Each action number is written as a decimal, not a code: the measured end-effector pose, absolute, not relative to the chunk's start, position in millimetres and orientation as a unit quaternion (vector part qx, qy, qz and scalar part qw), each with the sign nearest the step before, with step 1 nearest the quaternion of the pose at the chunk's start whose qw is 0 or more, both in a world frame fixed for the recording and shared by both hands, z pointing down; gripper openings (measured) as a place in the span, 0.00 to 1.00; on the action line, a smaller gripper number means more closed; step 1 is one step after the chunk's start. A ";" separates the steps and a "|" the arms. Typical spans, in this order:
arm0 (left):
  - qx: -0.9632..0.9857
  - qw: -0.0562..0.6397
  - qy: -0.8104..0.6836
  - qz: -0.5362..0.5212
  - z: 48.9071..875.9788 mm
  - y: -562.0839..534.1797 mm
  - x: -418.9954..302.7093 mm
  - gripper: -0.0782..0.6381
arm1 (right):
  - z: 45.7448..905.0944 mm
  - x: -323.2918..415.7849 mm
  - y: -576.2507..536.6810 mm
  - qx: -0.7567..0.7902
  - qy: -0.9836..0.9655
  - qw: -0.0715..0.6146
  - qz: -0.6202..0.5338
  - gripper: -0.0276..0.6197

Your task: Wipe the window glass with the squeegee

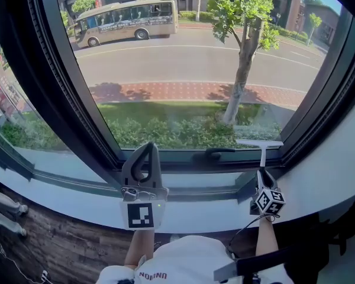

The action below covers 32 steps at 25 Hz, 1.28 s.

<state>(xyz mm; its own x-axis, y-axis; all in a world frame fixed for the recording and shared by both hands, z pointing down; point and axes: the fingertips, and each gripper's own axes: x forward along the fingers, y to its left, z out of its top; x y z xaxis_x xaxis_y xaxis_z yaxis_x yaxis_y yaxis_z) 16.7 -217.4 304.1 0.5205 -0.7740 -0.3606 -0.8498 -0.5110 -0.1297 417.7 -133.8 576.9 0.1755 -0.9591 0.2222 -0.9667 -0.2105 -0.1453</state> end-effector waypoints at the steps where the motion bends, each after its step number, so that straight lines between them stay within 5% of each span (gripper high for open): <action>1: -0.859 0.147 0.473 0.129 304.0 -217.3 16.5 0.10 | 579.5 417.2 -133.7 0.766 -0.628 0.016 0.136 0.19; 22: -0.860 0.141 0.474 0.127 309.0 -221.3 15.8 0.10 | 615.9 417.4 -125.2 0.767 -0.615 0.032 0.181 0.19; 28: -0.858 0.140 0.477 0.127 311.5 -224.0 14.8 0.10 | 548.0 398.6 -121.6 0.772 -0.628 0.032 0.095 0.19; 32: -0.859 0.134 0.477 0.128 314.2 -224.2 15.0 0.10 | 464.0 374.4 -127.8 0.765 -0.643 -0.027 0.025 0.19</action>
